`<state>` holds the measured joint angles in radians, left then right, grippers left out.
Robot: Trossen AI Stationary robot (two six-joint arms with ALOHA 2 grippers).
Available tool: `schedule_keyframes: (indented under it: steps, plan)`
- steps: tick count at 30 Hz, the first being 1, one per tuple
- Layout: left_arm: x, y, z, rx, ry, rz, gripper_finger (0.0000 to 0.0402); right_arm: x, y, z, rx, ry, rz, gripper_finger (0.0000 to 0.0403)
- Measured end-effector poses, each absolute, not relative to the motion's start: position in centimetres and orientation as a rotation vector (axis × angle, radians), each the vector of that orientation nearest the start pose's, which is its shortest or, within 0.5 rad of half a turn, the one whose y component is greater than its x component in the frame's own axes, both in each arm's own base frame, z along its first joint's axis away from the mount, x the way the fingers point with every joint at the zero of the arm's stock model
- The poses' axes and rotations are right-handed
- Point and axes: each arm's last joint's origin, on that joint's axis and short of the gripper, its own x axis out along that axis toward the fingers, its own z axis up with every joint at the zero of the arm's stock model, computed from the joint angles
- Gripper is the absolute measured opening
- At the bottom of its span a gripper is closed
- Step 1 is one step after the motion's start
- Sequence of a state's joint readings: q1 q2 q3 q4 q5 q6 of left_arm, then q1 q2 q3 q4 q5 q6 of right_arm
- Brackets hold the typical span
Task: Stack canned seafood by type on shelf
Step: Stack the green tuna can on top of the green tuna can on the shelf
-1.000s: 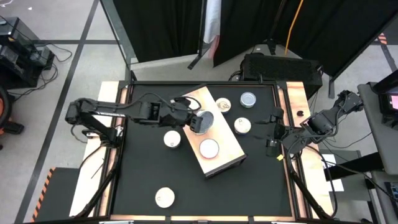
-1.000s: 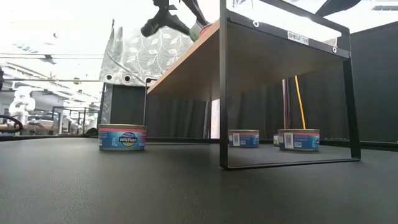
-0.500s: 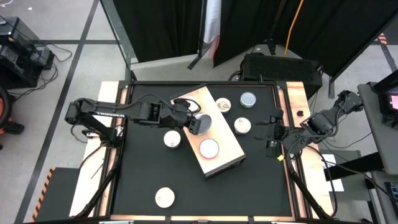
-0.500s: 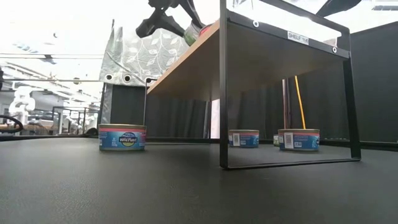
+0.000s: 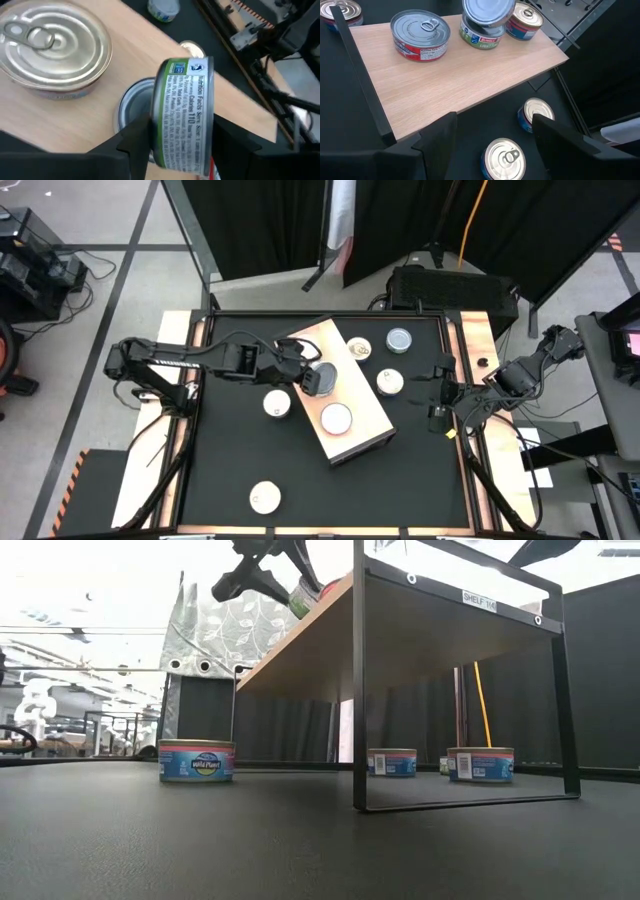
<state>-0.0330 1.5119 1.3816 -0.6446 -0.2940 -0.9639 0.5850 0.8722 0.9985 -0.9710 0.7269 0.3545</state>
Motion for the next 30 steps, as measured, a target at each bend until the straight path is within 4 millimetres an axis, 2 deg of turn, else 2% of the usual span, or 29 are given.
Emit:
schedule_keyframes:
  steps: [6, 25, 30]
  plan:
    - [32.16, -0.02, 32.53, -0.782, 0.605, 0.611, 0.0208, 13.16, 6.41, 32.92, -0.175, 0.629, -0.247, 0.0254]
    - [32.00, -0.04, 32.34, -0.796, 0.631, 0.617, 0.0213, 13.16, 6.41, 32.92, -0.175, 0.629, -0.247, 0.0254]
    - [32.03, -0.10, 32.30, -0.804, 0.641, 0.603, 0.0244, 13.16, 6.41, 32.91, -0.176, 0.631, -0.247, 0.0254]
